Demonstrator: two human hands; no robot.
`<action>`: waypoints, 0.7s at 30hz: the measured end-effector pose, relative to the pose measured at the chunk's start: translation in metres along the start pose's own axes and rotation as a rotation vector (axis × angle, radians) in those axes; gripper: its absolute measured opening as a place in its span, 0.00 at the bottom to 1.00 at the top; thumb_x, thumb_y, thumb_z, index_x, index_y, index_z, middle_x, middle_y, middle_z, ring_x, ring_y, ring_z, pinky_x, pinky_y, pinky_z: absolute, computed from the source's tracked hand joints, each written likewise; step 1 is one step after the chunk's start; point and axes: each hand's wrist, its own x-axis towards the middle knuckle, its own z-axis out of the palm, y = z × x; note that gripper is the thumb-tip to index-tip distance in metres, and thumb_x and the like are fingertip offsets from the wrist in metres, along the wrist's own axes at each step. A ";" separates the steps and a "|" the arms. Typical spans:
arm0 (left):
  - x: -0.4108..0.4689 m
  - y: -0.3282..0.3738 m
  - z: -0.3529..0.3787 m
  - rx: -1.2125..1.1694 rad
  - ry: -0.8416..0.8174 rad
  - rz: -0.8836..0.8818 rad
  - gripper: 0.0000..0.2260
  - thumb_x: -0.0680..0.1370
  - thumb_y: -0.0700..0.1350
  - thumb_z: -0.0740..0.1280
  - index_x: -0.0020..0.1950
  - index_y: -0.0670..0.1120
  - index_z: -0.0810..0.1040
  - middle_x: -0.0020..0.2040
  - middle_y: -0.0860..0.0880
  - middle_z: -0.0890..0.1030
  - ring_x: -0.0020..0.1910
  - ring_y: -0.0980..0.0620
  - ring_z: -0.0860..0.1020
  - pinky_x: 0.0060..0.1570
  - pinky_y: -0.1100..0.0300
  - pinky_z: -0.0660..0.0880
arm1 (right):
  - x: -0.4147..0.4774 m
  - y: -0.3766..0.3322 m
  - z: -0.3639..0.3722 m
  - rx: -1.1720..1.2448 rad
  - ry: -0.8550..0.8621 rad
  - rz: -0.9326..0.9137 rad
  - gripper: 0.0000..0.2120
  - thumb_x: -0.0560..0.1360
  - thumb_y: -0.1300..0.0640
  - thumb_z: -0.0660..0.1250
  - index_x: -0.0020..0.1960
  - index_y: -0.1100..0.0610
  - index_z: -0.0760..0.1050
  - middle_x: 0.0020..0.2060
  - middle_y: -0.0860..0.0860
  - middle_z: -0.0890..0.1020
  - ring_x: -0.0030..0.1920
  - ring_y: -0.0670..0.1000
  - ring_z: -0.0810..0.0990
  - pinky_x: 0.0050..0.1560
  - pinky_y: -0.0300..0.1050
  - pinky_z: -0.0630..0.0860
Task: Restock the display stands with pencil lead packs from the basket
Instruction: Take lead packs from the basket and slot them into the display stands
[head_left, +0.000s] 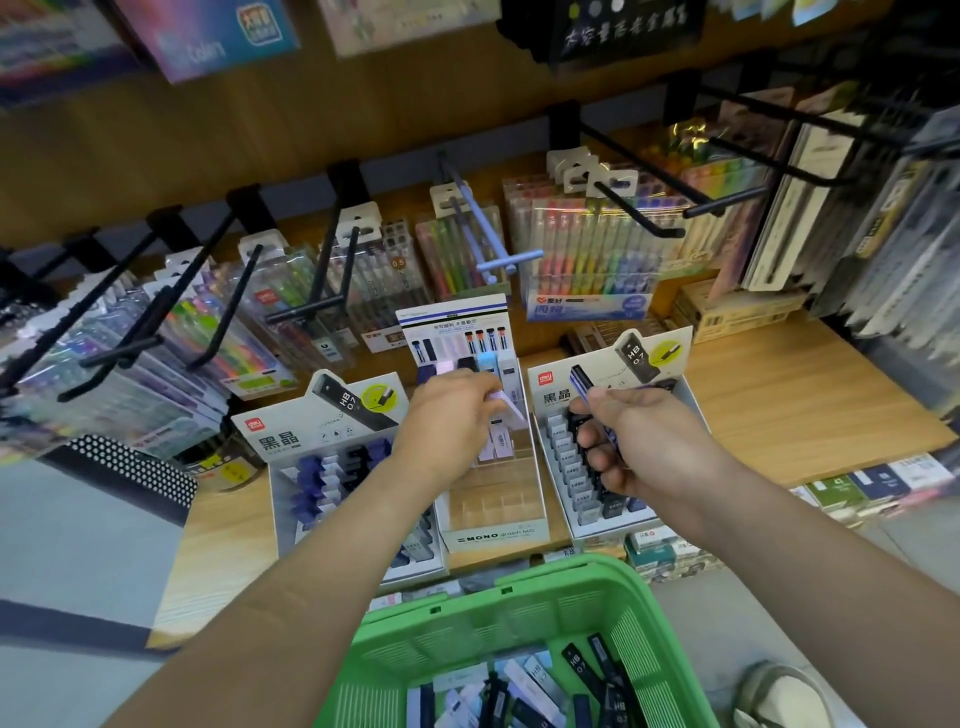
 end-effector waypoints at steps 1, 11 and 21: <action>0.000 0.000 0.006 -0.020 0.003 -0.016 0.09 0.79 0.48 0.64 0.55 0.47 0.80 0.48 0.47 0.82 0.49 0.46 0.78 0.48 0.55 0.75 | 0.000 0.000 0.001 0.000 -0.001 0.000 0.09 0.83 0.54 0.59 0.52 0.56 0.77 0.29 0.50 0.75 0.26 0.46 0.70 0.23 0.37 0.66; -0.004 0.002 0.046 -0.033 0.122 0.040 0.08 0.73 0.43 0.71 0.51 0.46 0.79 0.46 0.49 0.76 0.47 0.48 0.73 0.41 0.58 0.68 | 0.000 0.001 0.000 -0.016 0.002 0.022 0.11 0.82 0.57 0.61 0.61 0.59 0.76 0.34 0.51 0.72 0.29 0.47 0.69 0.25 0.38 0.67; -0.021 -0.014 0.033 -0.010 0.094 0.053 0.12 0.74 0.38 0.70 0.58 0.42 0.82 0.49 0.46 0.79 0.51 0.45 0.73 0.48 0.53 0.73 | 0.002 0.004 -0.003 -0.064 0.013 0.014 0.13 0.82 0.57 0.61 0.64 0.58 0.76 0.37 0.51 0.72 0.31 0.47 0.71 0.26 0.38 0.69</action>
